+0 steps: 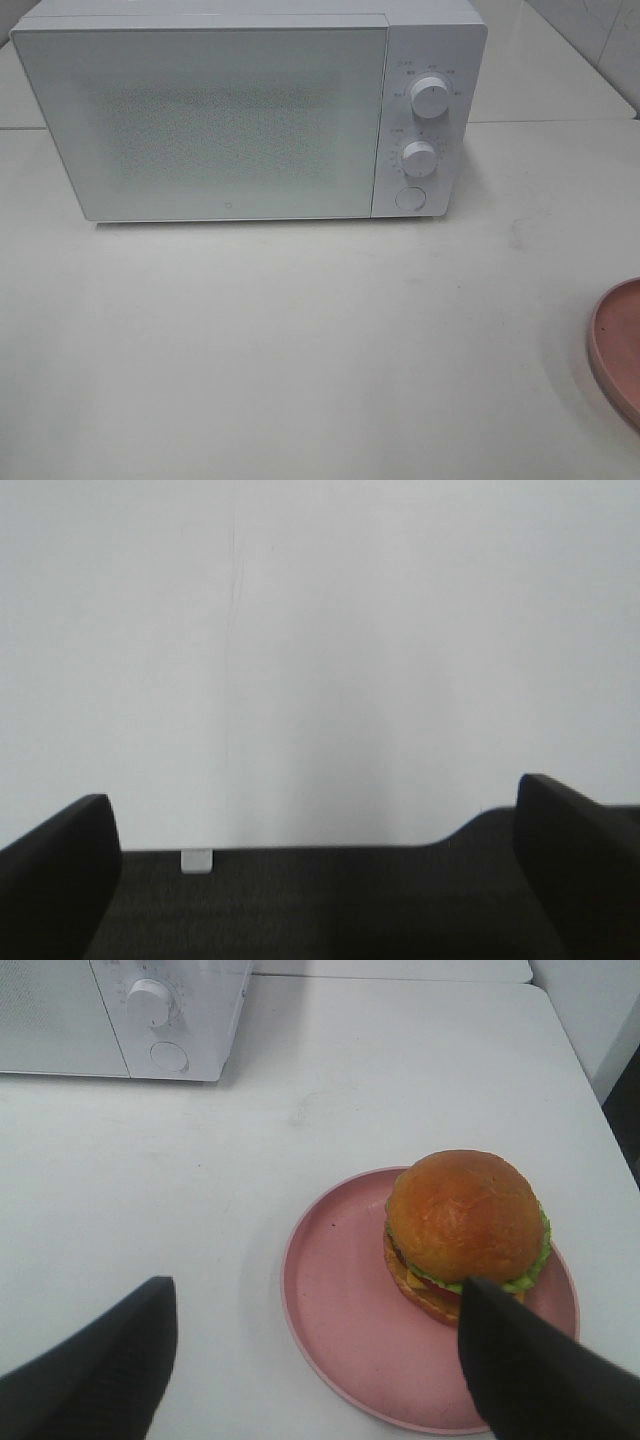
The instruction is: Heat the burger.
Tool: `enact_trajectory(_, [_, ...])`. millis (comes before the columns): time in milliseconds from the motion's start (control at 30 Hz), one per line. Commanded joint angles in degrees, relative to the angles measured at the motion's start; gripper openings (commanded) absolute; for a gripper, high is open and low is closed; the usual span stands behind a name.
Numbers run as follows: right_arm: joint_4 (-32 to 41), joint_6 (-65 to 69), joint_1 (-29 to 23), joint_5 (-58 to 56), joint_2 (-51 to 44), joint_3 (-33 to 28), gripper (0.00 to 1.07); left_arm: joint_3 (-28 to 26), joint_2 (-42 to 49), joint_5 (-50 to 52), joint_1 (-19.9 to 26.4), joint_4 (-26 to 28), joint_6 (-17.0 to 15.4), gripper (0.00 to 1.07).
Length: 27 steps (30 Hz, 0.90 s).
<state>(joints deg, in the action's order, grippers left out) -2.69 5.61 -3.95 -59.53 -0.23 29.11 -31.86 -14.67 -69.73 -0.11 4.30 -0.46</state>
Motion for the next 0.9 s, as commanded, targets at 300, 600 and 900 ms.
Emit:
enact_trajectory(300, [0.06, 0.34, 0.46, 0.06, -1.32, -0.06, 0.75, 0.52, 13.52, 1.72, -0.40, -2.12, -1.72, 1.01])
enact_trajectory(600, [0.06, 0.34, 0.46, 0.06, -1.26, -0.06, 0.75, 3.27, 13.41, 10.37, -0.40, -0.40, -0.92, 1.01])
enact_trajectory(900, [0.06, 0.34, 0.46, 0.06, -1.26, -0.06, 0.75, 3.27, 13.52, 10.37, -0.40, 0.29, 0.46, 1.01])
